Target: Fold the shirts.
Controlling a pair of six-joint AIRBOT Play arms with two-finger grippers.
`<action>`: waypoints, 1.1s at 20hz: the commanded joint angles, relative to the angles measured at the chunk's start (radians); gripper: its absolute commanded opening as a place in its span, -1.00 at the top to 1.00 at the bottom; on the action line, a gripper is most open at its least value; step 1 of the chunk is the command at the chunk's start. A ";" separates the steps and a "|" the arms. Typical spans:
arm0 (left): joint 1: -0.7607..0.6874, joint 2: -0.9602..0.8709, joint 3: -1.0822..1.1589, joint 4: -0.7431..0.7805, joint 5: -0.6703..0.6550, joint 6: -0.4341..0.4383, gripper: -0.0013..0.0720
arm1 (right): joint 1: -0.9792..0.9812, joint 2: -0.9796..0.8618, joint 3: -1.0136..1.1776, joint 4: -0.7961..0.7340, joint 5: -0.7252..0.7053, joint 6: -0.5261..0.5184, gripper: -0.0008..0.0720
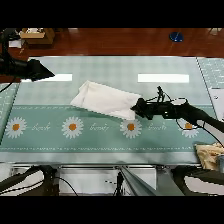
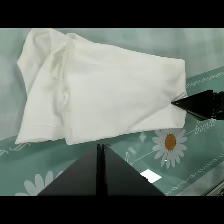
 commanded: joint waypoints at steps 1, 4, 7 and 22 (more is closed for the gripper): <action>0.000 -0.003 0.000 0.001 0.000 0.000 0.91 | 0.001 -0.003 0.008 0.288 0.094 -0.262 0.79; 0.000 -0.008 -0.001 0.001 0.000 0.009 0.91 | -0.114 0.120 0.071 0.281 0.235 -0.251 0.88; 0.000 -0.010 -0.001 0.001 0.001 0.034 0.91 | -0.252 0.327 0.173 0.156 0.272 -0.072 0.90; -0.002 -0.081 -0.001 -0.001 0.023 0.034 0.91 | -1.123 0.683 0.627 -0.867 1.034 0.408 0.91</action>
